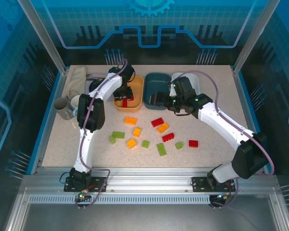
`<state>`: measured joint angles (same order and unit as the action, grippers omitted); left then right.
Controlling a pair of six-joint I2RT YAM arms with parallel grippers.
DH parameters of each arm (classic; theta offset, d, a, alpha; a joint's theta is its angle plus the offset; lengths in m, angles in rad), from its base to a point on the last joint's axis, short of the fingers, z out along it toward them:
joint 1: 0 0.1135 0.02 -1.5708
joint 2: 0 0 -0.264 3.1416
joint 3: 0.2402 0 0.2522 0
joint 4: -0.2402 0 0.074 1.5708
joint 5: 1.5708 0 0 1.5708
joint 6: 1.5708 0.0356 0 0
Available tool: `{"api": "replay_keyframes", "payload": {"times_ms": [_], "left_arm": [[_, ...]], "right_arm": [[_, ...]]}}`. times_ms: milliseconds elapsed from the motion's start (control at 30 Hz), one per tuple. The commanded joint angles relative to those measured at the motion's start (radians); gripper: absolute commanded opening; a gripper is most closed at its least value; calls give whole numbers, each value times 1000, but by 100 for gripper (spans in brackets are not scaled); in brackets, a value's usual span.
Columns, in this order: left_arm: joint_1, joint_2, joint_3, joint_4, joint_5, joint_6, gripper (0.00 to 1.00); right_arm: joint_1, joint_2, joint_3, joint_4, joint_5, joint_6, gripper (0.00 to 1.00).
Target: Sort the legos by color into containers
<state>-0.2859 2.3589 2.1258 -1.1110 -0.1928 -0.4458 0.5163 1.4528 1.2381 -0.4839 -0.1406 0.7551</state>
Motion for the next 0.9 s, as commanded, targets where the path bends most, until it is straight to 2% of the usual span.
{"api": "replay_keyframes", "payload": {"times_ms": [0, 133, 333, 467, 600, 700, 867], "left_arm": [[-2, -104, 33, -28, 36, -34, 51], [-26, -259, -58, 24, 91, -73, 60], [-73, -620, -471, 278, 289, -166, 72], [-140, -876, -787, 463, 382, -192, 79], [-223, -1082, -1004, 548, 395, -216, 83], [-258, -1179, -1115, 565, 407, -253, 84], [-277, -1271, -1204, 581, 439, -259, 86]], "right_arm": [[6, -89, -21, -232, 120, -44, 92], [34, -157, -77, -426, 198, -80, 84], [116, -189, -208, -591, 227, -65, 77], [143, -192, -293, -550, 187, 39, 75], [120, -174, -334, -493, 160, 165, 74], [78, -156, -353, -466, 142, 289, 74], [72, -150, -415, -373, 125, 532, 74]]}}
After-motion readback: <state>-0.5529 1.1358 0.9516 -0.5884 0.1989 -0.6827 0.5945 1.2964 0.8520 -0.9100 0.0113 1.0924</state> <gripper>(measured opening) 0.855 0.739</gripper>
